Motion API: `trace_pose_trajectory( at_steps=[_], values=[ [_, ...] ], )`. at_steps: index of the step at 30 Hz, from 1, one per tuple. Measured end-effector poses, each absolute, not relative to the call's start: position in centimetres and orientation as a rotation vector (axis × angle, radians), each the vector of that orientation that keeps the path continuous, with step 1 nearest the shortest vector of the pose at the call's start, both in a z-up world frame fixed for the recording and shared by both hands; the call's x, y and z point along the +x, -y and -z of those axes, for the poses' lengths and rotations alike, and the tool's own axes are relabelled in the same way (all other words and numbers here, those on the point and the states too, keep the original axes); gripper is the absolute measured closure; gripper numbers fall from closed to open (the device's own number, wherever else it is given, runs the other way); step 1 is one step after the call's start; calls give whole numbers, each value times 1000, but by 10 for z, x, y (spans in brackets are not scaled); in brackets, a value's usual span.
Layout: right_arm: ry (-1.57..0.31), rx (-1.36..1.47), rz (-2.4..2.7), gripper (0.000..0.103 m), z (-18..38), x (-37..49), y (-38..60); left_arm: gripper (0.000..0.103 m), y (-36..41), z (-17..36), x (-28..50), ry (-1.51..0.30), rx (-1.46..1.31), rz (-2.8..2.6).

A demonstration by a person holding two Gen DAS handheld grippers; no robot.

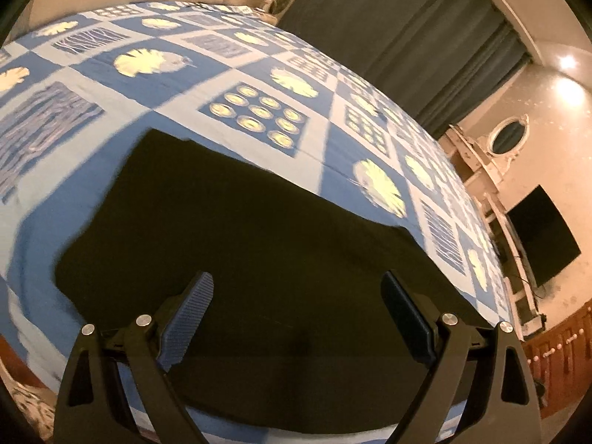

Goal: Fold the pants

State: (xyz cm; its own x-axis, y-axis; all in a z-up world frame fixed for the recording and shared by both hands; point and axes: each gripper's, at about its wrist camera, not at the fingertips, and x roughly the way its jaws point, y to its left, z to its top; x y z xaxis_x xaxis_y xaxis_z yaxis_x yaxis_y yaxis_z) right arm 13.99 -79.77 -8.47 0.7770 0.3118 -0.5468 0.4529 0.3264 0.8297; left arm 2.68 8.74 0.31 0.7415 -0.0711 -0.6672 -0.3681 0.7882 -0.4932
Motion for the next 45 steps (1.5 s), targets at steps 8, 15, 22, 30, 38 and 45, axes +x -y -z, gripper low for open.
trace_pose_trajectory(
  at_steps=[8, 15, 22, 30, 38, 45],
  values=[
    [-713, 1309, 150, 63, 90, 119, 814, 12, -147, -13, 13, -657, -708, -271],
    [-680, 1321, 84, 36, 104, 142, 797, 12, -172, 23, 5, -729, -812, -316],
    [-710, 1209, 87, 58, 93, 158, 786, 12, -177, 36, 3, -741, -856, -293],
    [-788, 1244, 70, 73, 106, 172, 781, 12, -177, 38, 3, -752, -837, -279],
    [-846, 1213, 97, 91, 102, 175, 783, 12, -173, 29, 6, -760, -815, -315],
    [-866, 1187, 120, 92, 94, 174, 781, 12, -157, 4, 8, -706, -743, -293]
  ],
)
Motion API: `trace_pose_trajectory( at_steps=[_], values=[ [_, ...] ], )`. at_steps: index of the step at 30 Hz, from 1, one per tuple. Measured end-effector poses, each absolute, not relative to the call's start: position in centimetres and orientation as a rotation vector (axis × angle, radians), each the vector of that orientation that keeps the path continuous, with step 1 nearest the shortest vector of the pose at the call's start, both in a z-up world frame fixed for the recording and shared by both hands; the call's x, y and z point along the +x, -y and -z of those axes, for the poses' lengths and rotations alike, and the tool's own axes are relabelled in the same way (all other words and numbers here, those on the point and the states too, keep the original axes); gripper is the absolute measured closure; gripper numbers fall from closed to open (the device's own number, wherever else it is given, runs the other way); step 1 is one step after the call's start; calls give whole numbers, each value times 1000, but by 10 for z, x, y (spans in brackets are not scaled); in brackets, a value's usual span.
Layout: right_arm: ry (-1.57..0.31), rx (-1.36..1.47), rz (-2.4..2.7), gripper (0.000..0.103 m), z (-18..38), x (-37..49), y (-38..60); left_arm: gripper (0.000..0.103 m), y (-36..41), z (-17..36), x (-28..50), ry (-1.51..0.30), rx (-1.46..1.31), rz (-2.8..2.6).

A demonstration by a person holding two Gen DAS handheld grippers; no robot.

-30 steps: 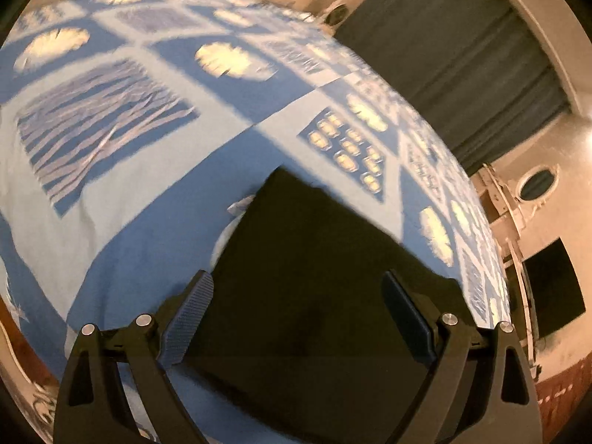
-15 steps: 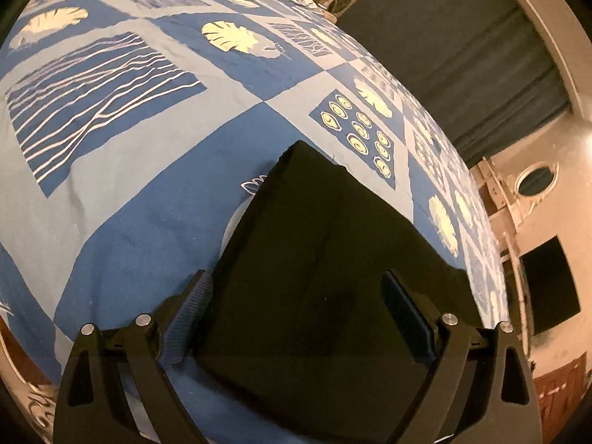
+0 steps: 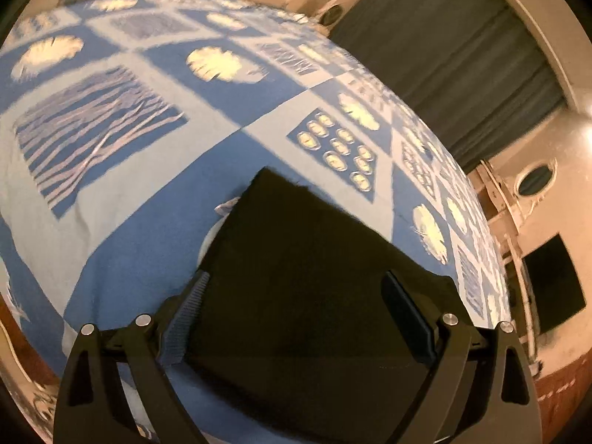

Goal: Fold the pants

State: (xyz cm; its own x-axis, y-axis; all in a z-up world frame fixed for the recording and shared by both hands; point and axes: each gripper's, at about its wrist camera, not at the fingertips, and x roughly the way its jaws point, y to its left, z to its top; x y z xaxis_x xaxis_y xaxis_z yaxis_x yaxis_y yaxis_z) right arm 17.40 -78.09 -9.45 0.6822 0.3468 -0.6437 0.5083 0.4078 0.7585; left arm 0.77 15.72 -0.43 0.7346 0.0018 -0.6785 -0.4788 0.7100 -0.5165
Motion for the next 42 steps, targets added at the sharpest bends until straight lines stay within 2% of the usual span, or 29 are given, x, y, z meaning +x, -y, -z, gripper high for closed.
trace_pose_trajectory(
  at_steps=[8, 13, 18, 23, 30, 36, 42],
  values=[
    [-859, 1163, 131, 92, 77, 175, 778, 12, -146, 15, 16, -778, -689, -289],
    [-840, 1134, 99, 93, 50, 179, 770, 12, -150, -7, 7, -690, -722, -310],
    [-815, 1048, 7, 93, 1, 189, 743, 12, -140, -33, 3, -636, -650, -356],
    [-791, 916, -117, 93, -55, 198, 692, 12, -119, -49, 8, -620, -550, -306],
    [-774, 732, -255, 93, -113, 200, 607, 12, -101, -35, 21, -699, -577, -199],
    [-803, 587, -361, 93, -128, 192, 524, 12, -90, -25, 27, -750, -588, -150],
    [-862, 471, -439, 93, -116, 182, 443, 12, -79, -23, 30, -772, -587, -104]
  ],
)
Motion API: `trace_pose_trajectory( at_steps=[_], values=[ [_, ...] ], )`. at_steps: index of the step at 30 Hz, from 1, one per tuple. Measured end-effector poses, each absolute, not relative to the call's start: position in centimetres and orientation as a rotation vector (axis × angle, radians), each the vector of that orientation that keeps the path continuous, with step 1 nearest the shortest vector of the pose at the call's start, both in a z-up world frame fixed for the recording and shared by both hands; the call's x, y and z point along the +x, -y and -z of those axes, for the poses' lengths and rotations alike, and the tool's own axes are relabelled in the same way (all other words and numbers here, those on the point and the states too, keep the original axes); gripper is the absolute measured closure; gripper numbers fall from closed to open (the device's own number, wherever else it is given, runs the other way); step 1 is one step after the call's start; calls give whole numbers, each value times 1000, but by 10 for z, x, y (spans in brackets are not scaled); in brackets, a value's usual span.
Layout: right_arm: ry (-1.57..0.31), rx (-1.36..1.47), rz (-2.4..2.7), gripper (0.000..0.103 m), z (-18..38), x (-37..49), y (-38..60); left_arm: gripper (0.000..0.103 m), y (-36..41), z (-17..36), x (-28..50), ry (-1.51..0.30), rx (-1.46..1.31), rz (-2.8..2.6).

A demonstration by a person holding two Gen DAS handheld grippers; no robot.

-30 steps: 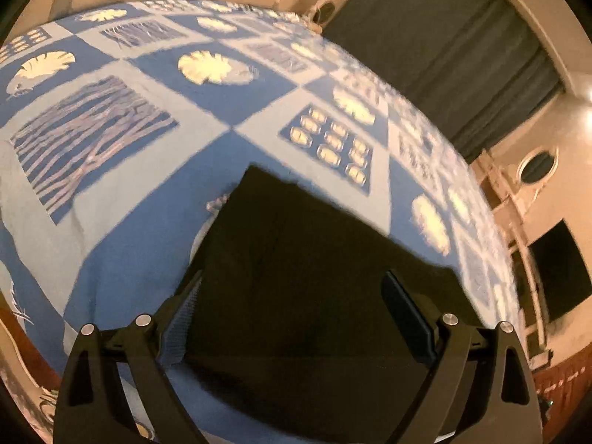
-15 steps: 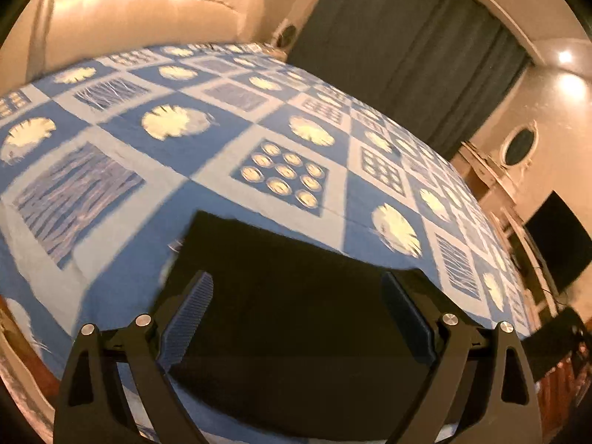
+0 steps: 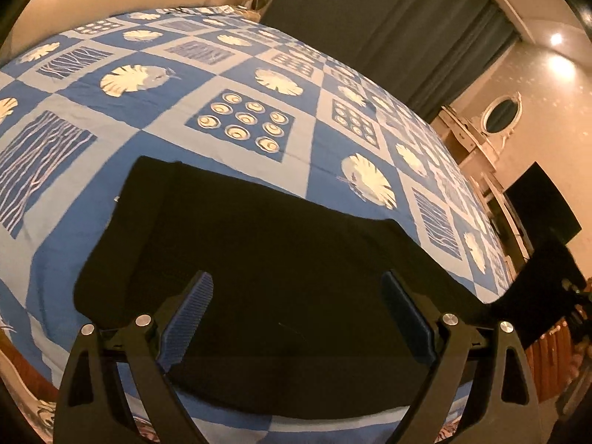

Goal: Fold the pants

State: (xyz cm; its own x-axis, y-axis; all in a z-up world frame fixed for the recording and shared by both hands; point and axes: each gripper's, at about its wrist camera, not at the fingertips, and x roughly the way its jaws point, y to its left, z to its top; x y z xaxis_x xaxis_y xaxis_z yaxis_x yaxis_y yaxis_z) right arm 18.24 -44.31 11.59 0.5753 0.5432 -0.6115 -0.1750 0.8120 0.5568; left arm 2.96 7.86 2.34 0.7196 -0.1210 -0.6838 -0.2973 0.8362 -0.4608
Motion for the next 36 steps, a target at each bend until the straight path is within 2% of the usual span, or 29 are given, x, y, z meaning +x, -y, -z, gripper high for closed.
trace_pose_trajectory(
  at_steps=[9, 23, 36],
  values=[
    [-989, 365, -489, 92, -60, 170, 357, 12, -76, -22, 30, -780, -608, -93],
    [-1083, 47, -472, 91, 5, 147, 291, 12, -81, -18, 30, -794, -649, -96],
    [-1102, -96, -440, 78, 24, 133, 272, 12, -80, -8, 32, -826, -659, -94]
  ],
)
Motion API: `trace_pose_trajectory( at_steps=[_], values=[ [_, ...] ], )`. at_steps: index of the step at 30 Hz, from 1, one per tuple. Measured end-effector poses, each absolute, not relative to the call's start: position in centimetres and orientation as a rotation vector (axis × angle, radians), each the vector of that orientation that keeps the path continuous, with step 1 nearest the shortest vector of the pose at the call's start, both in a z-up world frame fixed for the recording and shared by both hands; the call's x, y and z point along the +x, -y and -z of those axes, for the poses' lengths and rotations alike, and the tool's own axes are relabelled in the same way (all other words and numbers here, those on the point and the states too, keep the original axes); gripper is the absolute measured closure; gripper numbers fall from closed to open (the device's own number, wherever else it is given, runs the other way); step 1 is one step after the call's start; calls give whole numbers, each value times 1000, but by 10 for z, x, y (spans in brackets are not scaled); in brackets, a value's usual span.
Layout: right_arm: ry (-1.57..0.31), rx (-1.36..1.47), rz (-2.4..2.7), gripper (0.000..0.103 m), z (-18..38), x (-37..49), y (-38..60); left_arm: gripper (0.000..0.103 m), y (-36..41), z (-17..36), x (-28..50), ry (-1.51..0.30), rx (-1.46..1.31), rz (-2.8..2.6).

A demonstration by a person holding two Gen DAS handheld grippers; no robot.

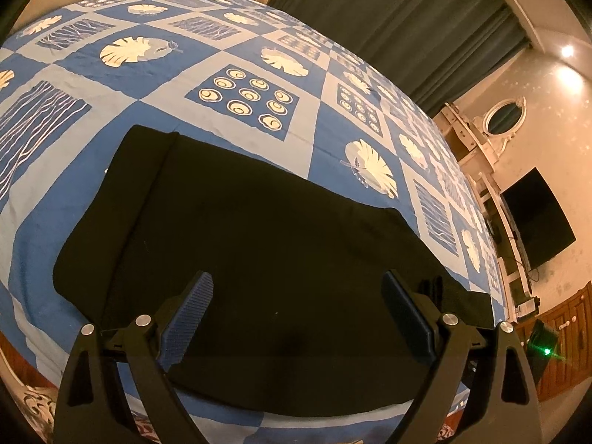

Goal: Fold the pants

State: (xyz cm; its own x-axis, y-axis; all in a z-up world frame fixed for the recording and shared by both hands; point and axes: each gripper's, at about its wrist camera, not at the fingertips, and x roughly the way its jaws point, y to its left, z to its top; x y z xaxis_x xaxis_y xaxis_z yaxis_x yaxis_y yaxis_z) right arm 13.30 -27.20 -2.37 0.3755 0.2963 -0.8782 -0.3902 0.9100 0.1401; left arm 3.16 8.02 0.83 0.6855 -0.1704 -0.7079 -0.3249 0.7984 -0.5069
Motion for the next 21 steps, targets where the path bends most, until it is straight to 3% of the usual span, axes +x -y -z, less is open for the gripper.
trace_pose_trajectory(
  at_steps=[10, 21],
  values=[
    [-1085, -176, -456, 53, 25, 119, 253, 12, -80, -5, 32, -841, -662, -95],
    [-1131, -82, -641, 48, 0, 94, 256, 12, -78, -1, 31, -853, -670, -92]
  ],
)
